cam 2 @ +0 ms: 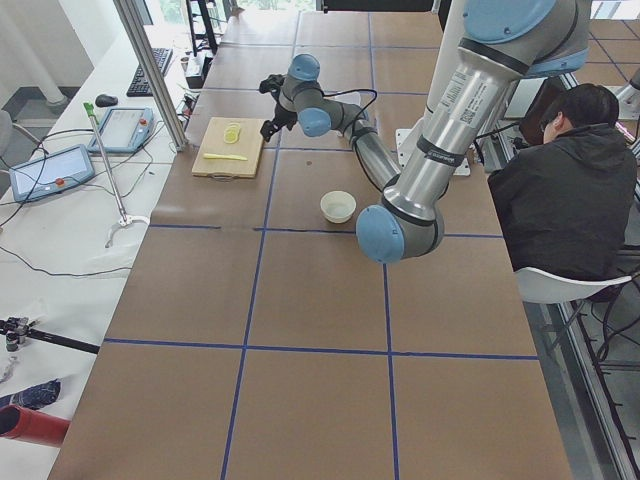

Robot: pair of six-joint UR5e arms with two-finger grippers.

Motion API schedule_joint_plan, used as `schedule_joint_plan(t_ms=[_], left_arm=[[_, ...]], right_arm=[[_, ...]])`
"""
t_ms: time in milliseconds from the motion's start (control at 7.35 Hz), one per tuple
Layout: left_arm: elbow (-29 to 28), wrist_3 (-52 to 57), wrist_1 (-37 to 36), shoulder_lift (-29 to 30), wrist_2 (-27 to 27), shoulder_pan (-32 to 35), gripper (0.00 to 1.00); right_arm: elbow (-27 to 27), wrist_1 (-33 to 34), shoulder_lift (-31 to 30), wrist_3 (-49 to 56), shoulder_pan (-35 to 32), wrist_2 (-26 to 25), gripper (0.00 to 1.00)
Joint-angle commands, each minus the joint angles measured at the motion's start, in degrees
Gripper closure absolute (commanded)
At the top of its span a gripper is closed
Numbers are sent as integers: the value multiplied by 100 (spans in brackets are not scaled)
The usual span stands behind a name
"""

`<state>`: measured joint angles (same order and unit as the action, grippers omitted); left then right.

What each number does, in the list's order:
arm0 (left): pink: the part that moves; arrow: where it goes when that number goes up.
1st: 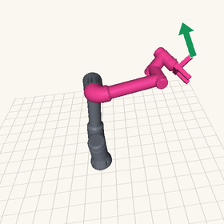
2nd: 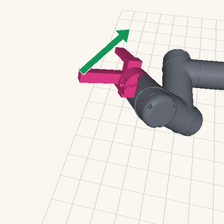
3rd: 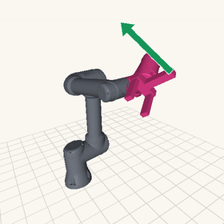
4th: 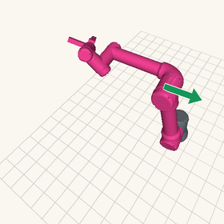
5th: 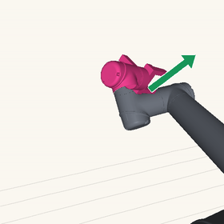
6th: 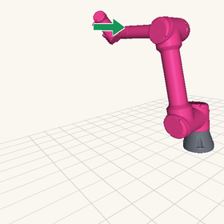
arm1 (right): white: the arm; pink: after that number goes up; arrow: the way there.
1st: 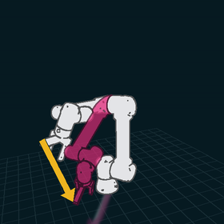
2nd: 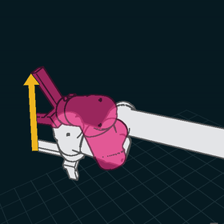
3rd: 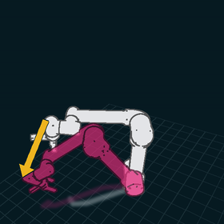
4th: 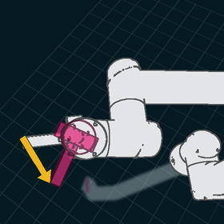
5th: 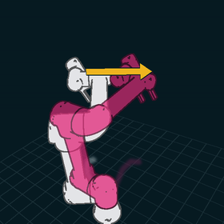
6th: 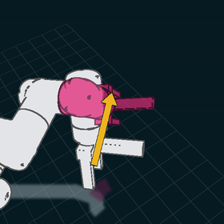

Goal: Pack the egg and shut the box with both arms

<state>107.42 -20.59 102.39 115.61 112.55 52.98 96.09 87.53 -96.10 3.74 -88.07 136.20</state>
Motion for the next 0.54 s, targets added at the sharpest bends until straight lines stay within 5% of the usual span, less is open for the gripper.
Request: schedule_joint_plan(t_ms=[0,408], left_arm=[[-166,20,-708,-983,790,1088,0],[-880,316,-1423,-1662,926,2730,0]], right_arm=[[32,-8,239,-878,0,-6,0],[24,1,583,-1112,0,-41,0]])
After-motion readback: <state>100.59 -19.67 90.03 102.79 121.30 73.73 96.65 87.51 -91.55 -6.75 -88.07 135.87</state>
